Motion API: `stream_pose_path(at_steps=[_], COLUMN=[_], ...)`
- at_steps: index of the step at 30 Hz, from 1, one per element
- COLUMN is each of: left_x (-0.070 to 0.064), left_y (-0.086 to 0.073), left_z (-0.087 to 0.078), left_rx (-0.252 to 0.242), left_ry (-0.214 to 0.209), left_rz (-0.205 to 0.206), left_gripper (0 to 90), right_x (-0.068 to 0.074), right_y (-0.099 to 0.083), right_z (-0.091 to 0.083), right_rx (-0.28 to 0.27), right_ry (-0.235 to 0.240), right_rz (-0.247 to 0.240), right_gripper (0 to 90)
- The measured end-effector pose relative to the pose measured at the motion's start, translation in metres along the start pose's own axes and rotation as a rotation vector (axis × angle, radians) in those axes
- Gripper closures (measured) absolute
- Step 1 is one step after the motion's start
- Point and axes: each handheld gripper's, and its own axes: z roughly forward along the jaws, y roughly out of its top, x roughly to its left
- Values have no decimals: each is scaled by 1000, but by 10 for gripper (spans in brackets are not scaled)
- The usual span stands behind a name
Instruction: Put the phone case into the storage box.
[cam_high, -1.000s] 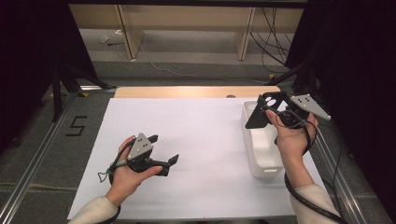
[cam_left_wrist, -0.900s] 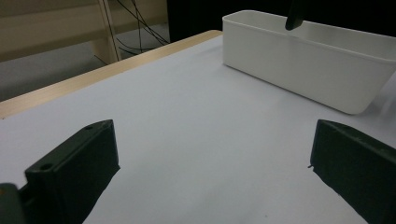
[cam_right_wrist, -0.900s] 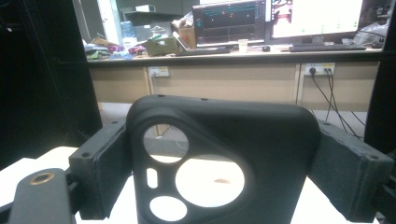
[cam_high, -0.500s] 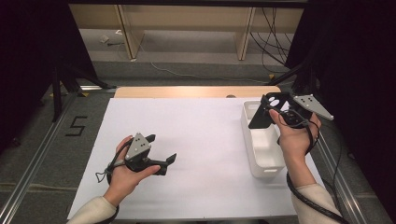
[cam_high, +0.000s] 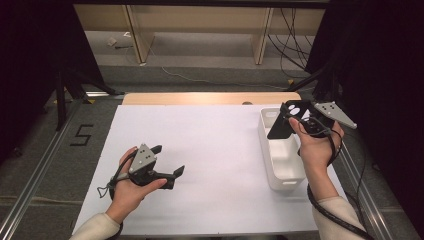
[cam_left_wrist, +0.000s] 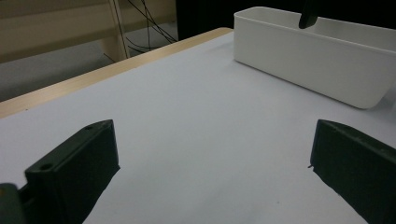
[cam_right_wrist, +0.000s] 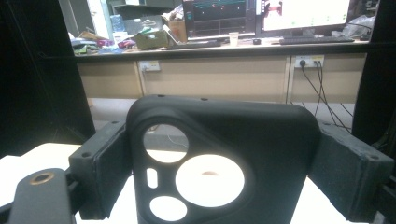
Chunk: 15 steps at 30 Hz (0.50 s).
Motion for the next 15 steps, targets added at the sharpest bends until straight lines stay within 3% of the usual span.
stream_pose_path(at_steps=[15], left_x=[1], left_y=[-2], left_z=[-1], left_rx=[4], left_ry=[2], left_rz=[2], left_gripper=[6], right_x=[-2], right_y=[-3], right_z=[2], right_rx=[17], right_ry=[-6], right_rz=[-7], right_gripper=[147])
